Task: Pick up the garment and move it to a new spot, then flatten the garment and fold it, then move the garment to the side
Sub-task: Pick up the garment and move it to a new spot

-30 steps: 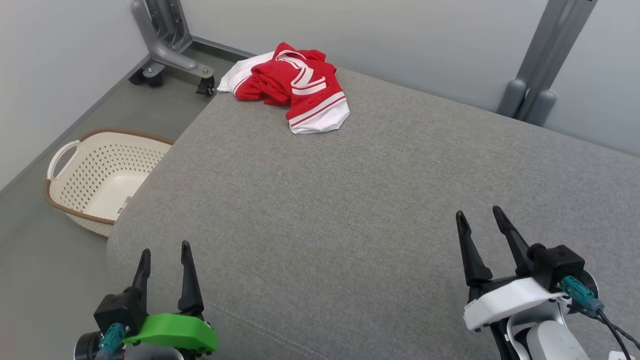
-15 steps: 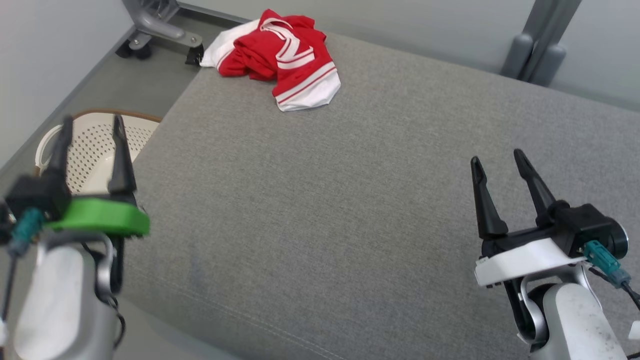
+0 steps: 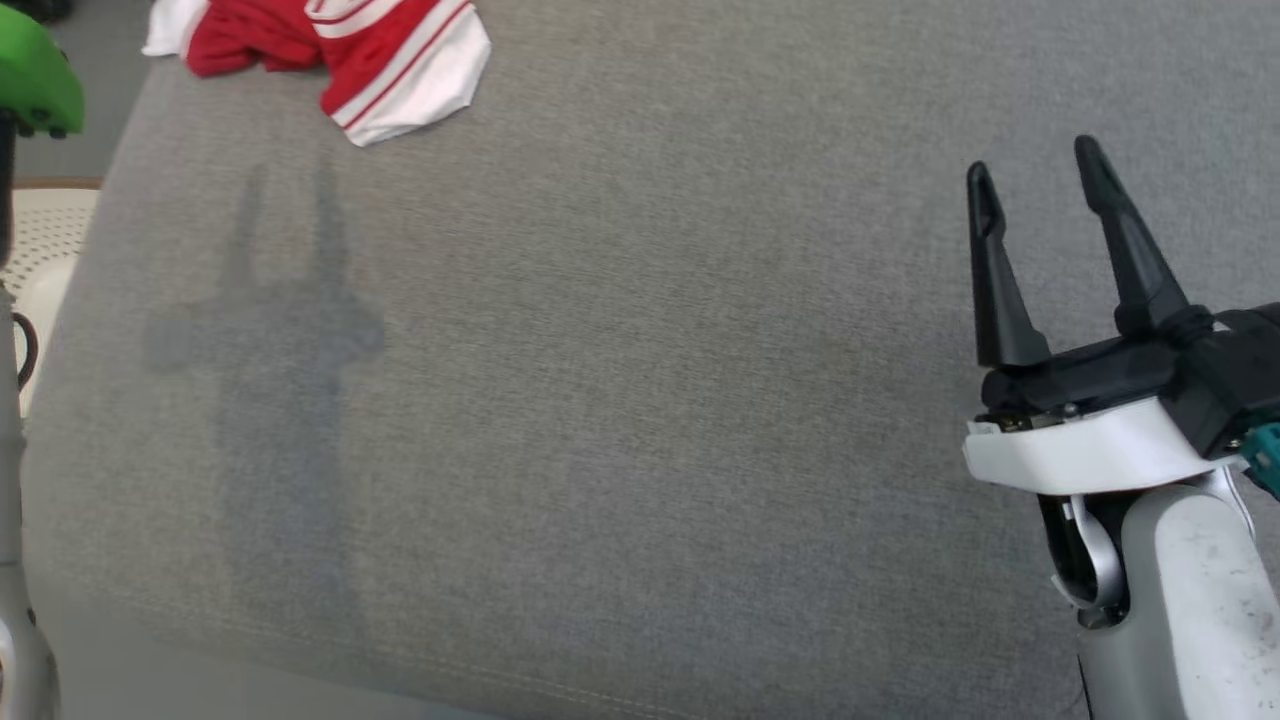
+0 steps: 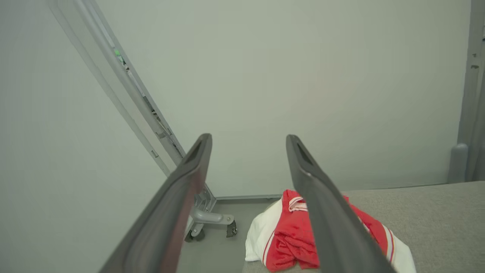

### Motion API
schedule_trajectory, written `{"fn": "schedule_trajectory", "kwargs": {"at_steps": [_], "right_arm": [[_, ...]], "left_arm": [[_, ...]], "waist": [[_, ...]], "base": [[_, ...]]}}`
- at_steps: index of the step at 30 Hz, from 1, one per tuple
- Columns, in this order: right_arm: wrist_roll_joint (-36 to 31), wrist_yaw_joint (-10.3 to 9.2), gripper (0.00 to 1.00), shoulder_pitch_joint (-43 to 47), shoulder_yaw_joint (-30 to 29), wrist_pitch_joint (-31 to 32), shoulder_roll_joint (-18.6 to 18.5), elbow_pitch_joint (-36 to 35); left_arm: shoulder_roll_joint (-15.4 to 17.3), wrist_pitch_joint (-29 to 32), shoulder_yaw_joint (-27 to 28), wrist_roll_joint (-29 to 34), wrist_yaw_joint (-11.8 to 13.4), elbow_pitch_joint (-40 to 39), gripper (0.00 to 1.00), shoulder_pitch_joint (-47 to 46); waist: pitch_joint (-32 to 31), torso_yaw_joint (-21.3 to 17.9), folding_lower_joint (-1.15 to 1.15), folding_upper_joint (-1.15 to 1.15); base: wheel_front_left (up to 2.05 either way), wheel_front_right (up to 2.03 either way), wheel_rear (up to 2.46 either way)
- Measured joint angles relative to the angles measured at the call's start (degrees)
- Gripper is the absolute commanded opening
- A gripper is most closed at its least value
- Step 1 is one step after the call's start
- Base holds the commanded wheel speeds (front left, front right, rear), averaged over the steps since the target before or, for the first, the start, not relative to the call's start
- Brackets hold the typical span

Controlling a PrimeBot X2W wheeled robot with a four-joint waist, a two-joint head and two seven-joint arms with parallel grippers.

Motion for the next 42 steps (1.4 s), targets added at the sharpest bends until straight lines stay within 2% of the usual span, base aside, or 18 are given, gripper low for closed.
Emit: {"fn": "schedule_trajectory", "kwargs": {"at_steps": [10,16,20,21,22,23,24,31,36,42], "right_arm": [[0.0,0.0,1.0,-0.1,-1.1,0.6,-0.1,-7.2],[-0.3,0.0,1.0,0.0,-1.6,0.6,-0.1,-8.6],[-0.3,0.0,1.0,0.0,-1.6,0.5,-0.1,-8.6],[-0.3,0.0,1.0,-0.1,-1.6,0.5,-0.1,-8.6],[-0.3,0.0,1.0,-0.1,-1.7,0.4,-0.1,-8.5],[-0.3,0.0,1.0,-0.2,-1.9,0.3,-0.1,-8.4],[-0.3,0.0,1.0,-0.3,-1.9,0.3,-0.1,-8.3],[-0.4,0.0,1.0,-0.7,-1.7,-0.7,0.0,-6.1],[0.8,0.0,1.0,-0.4,-1.7,-1.8,0.0,-3.3],[2.9,0.0,1.0,1.6,-2.0,-3.3,-0.1,0.9]], "left_arm": [[-1.3,9.5,0.0,-7.6,-1.3,16.0,1.0,-6.1],[-1.0,10.8,1.0,-10.2,-1.2,21.3,1.0,-7.6],[-0.6,9.8,1.5,-10.4,-0.1,23.7,1.0,-8.6],[-0.6,9.5,1.7,-10.5,0.0,24.1,0.88,-8.9],[-0.6,8.8,1.7,-10.6,0.1,24.4,0.43,-9.2],[-0.6,8.1,1.8,-10.7,0.1,24.8,0.04,-9.4],[-0.6,7.5,1.7,-10.7,0.1,25.0,0.0,-9.6],[-0.2,3.4,0.3,-10.5,-0.5,26.4,0.0,-10.2],[0.5,1.1,-1.2,-10.4,-1.1,25.5,0.0,-11.6],[-1.0,-0.3,-5.2,-10.3,-1.5,22.1,0.0,-12.7]], "waist": [[9.7,-7.9,0.0,0.0],[14.7,-11.1,0.0,0.0],[16.9,-12.7,0.0,0.0],[17.3,-13.2,0.01,0.0],[17.6,-13.5,0.0,0.0],[17.8,-13.9,0.01,0.0],[17.9,-14.1,0.01,0.0],[15.3,-14.4,0.0,0.0],[11.2,-14.4,0.01,0.0],[4.9,-14.7,0.0,0.0]], "base": [[0.0,0.0,0.0],[0.0,0.0,0.0],[0.0,0.0,0.0],[0.0,0.0,0.0],[0.0,0.0,0.0],[0.0,0.0,0.0],[0.0,0.0,0.0],[0.0,0.0,0.0],[0.0,0.0,0.0],[0.0,0.0,0.0]]}}
